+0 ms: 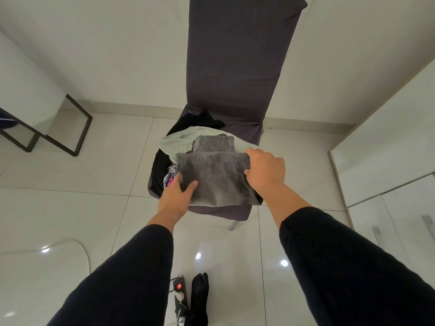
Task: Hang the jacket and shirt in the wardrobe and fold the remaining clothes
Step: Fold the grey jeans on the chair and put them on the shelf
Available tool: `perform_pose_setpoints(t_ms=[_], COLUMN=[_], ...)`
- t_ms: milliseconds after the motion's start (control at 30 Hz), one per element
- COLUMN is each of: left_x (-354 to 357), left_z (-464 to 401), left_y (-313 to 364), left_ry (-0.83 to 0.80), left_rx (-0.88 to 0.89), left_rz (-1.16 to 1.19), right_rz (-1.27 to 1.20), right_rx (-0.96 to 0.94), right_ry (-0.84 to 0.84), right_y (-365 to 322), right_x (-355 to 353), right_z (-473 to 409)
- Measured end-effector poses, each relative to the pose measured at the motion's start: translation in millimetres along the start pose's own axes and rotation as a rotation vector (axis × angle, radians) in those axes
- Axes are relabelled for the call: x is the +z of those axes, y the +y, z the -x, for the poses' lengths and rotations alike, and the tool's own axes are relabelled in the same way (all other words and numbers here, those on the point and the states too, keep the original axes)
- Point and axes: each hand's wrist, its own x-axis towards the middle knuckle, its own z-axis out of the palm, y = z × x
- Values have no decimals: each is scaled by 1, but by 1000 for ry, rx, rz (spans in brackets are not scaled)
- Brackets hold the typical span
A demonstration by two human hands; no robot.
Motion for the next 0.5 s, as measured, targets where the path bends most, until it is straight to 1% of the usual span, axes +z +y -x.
perform_pose_setpoints(t_ms=[100, 233, 333, 500], left_x=[-4, 0, 11, 34], left_z=[-40, -94, -131, -174], left_y=[9, 11, -2, -35], left_ry=[61, 116, 153, 182], left_rx=[36, 69, 84, 40], left_rz=[42, 55, 5, -134], right_rz=[-72, -159, -194, -213], right_rx=[-14, -11, -4, 0], right_ry=[84, 132, 132, 90], right_y=[-7, -13, -14, -10], right_x=[16, 48, 82, 146], right_z=[-42, -100, -137, -172])
